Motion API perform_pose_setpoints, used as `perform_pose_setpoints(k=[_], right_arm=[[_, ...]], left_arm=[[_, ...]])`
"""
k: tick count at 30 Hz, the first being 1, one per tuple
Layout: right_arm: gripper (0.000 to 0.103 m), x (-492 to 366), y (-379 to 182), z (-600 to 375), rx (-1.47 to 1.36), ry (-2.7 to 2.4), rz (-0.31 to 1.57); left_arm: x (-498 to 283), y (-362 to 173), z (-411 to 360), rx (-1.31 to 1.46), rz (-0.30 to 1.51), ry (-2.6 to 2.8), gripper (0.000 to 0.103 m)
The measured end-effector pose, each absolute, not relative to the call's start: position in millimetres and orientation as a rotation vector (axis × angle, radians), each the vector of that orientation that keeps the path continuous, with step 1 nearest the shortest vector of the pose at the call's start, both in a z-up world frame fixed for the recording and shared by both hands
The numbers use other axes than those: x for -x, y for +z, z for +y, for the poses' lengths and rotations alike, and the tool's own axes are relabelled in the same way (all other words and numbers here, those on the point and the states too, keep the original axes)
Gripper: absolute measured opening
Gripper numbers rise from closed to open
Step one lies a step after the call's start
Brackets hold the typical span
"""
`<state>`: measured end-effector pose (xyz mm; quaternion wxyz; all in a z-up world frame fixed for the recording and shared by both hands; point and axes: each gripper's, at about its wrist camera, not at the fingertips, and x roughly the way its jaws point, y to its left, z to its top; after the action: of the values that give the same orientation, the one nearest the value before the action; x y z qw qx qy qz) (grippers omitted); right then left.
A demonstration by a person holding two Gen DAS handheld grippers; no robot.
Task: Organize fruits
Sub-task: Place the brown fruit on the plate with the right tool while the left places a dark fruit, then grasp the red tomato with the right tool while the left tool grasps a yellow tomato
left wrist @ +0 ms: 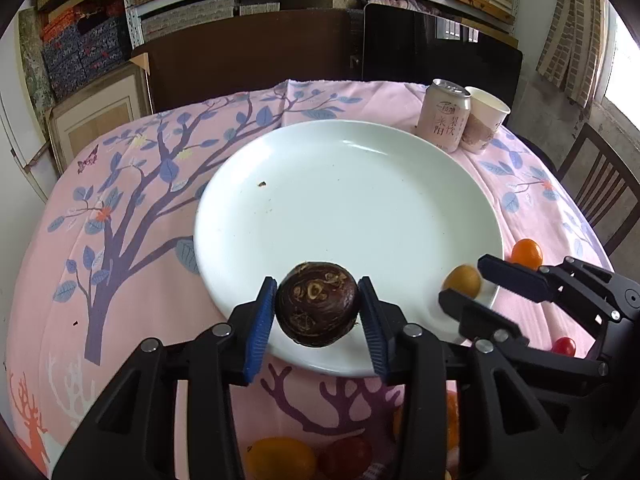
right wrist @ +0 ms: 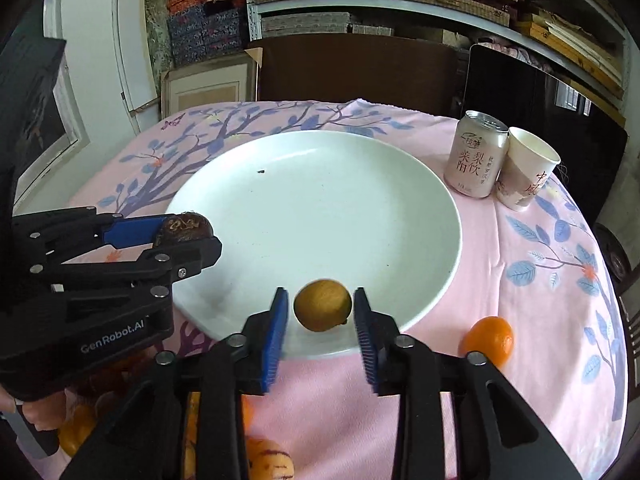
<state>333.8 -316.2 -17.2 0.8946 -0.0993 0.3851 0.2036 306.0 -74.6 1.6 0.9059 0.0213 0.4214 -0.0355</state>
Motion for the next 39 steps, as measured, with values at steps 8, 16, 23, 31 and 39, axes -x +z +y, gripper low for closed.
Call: perform_pose_setpoints(k=[8,16,23,31,39], right_arm=[[0.061,-308,6,-354,0.115,0.404,0.795],[0.067,-223,21,-390,0.189,0.395,0.732],[0.067,-150,6,-375,0.254,0.503,0.763],[0.067,-113,-24,-319,0.296,0.607,0.845],[0.04,-114,-45,-289,0.328,0.66,0.927]], left_arm=[[-270,24,-55,0.034,0.849,-0.051,0.085],[-177,32,-37,0.006,0.83,-0.026,0.088],[-112,11,-21,0.031,0.833,-0.003,0.091],[-76,-9,-1,0.047,0.883,0.033,0.091],[-68,-14,4,0.045,0.909,0.015,0.091]])
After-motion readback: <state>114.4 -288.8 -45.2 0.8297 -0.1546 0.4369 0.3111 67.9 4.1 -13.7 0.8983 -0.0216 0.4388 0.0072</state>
